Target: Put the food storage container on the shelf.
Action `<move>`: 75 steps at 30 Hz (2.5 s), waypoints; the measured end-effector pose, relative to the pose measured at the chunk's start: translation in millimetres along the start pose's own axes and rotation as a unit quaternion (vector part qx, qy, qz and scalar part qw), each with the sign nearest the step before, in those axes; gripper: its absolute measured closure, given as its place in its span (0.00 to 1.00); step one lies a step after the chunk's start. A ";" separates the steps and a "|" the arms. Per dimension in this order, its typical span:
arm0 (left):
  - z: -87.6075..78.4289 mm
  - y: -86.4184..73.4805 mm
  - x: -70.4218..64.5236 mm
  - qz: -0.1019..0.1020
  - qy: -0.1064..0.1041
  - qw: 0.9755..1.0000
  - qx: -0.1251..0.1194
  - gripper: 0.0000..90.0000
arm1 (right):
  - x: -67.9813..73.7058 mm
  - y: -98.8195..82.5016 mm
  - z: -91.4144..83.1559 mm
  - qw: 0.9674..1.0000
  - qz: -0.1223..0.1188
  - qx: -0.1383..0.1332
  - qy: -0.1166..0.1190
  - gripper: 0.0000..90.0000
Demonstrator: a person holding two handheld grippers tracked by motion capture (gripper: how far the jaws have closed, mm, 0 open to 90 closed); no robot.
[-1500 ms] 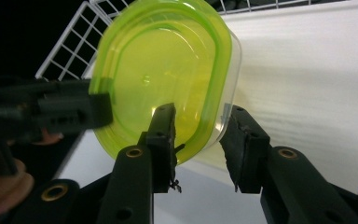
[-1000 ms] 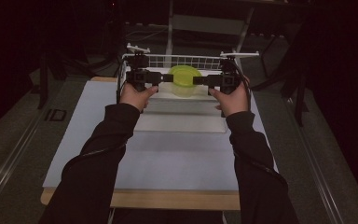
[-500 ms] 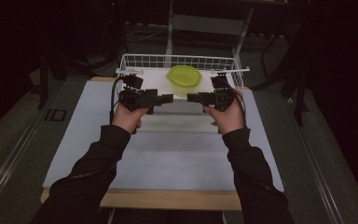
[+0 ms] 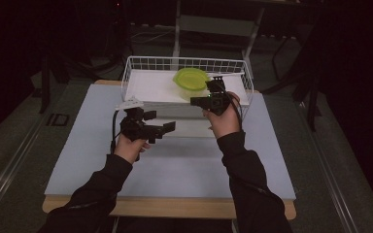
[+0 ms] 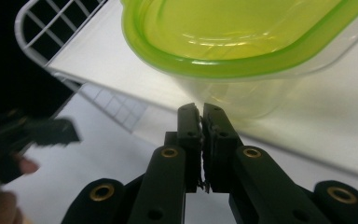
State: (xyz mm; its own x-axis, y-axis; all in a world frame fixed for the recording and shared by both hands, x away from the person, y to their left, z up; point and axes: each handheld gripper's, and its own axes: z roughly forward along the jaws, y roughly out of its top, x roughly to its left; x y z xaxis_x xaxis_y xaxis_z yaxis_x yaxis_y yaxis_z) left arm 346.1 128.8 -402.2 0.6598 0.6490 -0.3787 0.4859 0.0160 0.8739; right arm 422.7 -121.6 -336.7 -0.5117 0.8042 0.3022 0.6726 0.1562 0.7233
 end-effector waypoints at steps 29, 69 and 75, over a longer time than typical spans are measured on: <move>-3.3 -12.6 1.6 0.013 -0.009 1.000 0.010 0.03 | -12.2 1.9 -0.4 0.999 -0.037 -0.015 -0.013 0.67; -29.4 -57.4 -23.3 0.101 -0.079 0.991 0.028 0.03 | -3.0 -118.7 -24.2 0.987 -0.145 -0.016 0.069 0.21; -35.1 -68.2 -15.6 0.094 -0.076 0.992 0.033 0.03 | -14.0 -136.1 -27.3 0.988 -0.137 -0.010 0.070 0.21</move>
State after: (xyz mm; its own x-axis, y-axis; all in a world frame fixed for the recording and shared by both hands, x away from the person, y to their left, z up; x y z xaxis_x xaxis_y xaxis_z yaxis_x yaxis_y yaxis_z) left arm 282.5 144.3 -445.2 0.8187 0.5130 -0.2580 0.3802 -0.1475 0.9131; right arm 323.7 -169.8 -422.4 -0.7428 0.6462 0.1751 0.4884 0.3442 0.8018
